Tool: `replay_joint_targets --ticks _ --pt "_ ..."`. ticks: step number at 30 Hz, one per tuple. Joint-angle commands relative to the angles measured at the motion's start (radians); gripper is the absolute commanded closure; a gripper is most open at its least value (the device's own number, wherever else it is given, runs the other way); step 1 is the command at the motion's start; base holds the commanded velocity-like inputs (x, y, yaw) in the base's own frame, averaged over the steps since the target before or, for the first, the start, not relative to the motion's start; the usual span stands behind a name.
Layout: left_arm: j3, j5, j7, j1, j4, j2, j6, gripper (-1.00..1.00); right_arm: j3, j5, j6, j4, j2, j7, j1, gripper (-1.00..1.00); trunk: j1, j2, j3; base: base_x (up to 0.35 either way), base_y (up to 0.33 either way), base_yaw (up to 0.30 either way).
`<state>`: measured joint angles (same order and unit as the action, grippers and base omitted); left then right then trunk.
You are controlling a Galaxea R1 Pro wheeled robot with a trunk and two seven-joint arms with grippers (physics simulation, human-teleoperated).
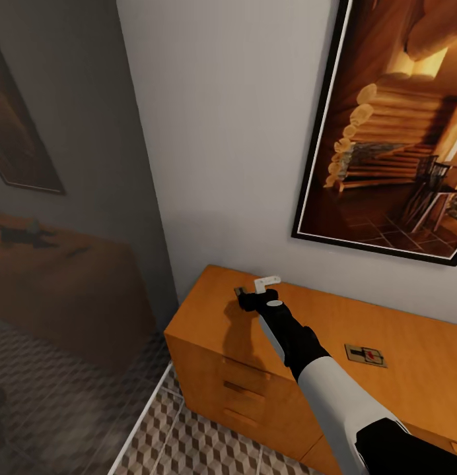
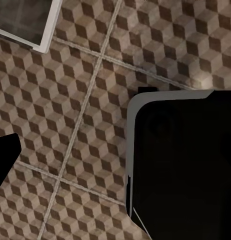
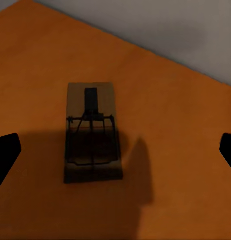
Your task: Take the four mousetraps from the cabinet in the bathroom and place them on the bathroom floor. Make sure all four end up on the same floor surface, and ensure that at least two of them are either under or directly next to the same bathroom sink.
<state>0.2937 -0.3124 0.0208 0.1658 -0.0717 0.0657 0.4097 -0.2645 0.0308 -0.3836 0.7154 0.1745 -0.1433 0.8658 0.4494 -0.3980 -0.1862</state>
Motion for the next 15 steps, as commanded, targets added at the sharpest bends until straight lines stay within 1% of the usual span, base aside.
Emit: replay_joint_targets --ticks 1,5,11,15 --pt "0.008 -0.004 0.002 0.001 -0.003 -0.001 0.006 -1.00 -0.002 0.005 -0.006 0.001 0.000 -0.006 0.001 -1.00 0.001 -0.002 -0.002 0.000 0.000 0.000" --pt "0.008 -0.004 0.002 0.001 -0.003 -0.001 0.006 -1.00 -0.002 0.017 -0.006 0.001 0.000 -0.005 0.001 -1.00 0.001 -0.002 -0.002 0.000 0.000 0.000" --pt "0.008 -0.004 0.002 0.001 -0.003 0.000 0.006 -1.00 -0.003 0.076 -0.006 0.001 0.000 -0.005 0.001 -1.00 0.001 -0.002 -0.002 0.000 0.000 0.000" --pt "0.008 -0.004 0.002 0.001 -0.003 0.000 0.006 -1.00 -0.004 0.105 -0.007 0.001 0.000 -0.005 0.001 -1.00 0.001 -0.002 -0.002 0.000 0.000 0.000"
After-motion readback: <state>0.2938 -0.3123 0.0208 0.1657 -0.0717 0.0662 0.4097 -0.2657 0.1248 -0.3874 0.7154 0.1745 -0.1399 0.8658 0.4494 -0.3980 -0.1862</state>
